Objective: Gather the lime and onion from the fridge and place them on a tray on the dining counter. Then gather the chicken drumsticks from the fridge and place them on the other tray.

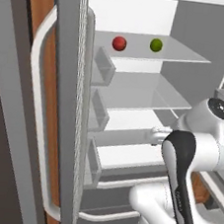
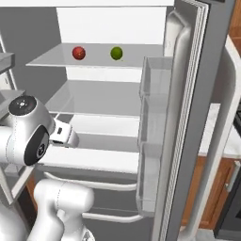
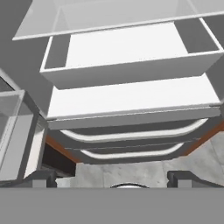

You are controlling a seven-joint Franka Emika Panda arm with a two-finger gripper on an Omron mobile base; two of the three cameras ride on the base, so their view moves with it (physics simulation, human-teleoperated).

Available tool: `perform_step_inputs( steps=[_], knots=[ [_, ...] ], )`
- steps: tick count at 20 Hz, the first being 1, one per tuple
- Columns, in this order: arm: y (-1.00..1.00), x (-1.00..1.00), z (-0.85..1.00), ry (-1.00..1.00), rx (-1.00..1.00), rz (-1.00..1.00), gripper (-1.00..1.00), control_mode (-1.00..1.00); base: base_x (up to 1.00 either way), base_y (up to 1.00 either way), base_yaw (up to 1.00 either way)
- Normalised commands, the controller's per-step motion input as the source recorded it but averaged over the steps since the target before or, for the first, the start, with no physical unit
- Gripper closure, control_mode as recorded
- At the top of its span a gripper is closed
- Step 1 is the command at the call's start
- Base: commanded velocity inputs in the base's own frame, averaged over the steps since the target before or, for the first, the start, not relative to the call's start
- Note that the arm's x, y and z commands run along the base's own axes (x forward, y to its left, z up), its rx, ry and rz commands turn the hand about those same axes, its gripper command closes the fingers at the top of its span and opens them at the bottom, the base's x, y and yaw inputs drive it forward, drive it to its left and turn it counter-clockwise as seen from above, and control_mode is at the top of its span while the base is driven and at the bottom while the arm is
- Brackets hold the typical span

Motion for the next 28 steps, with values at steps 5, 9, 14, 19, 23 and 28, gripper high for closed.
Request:
perform_step_inputs(
  steps=[5, 9, 14, 19, 23, 28],
  knots=[
    [0.00, 0.00, 0.00, 0.00, 0.00, 0.00, -1.00, 1.00, 0.46, -0.23, 0.13],
    [0.00, 0.00, 0.00, 0.00, 0.00, 0.00, -1.00, 1.00, 0.37, -0.16, 0.03],
    [0.00, 0.00, 0.00, 0.00, 0.00, 0.00, -1.00, 1.00, 0.40, -0.12, 0.00],
    [0.00, 0.00, 0.00, 0.00, 0.00, 0.00, -1.00, 1.00, 0.31, -0.15, 0.00],
    [0.00, 0.00, 0.00, 0.00, 0.00, 0.00, -1.00, 1.00, 0.28, -0.17, 0.00],
    [0.00, 0.00, 0.00, 0.00, 0.00, 0.00, -1.00, 1.00, 0.29, -0.17, 0.00]
  ],
)
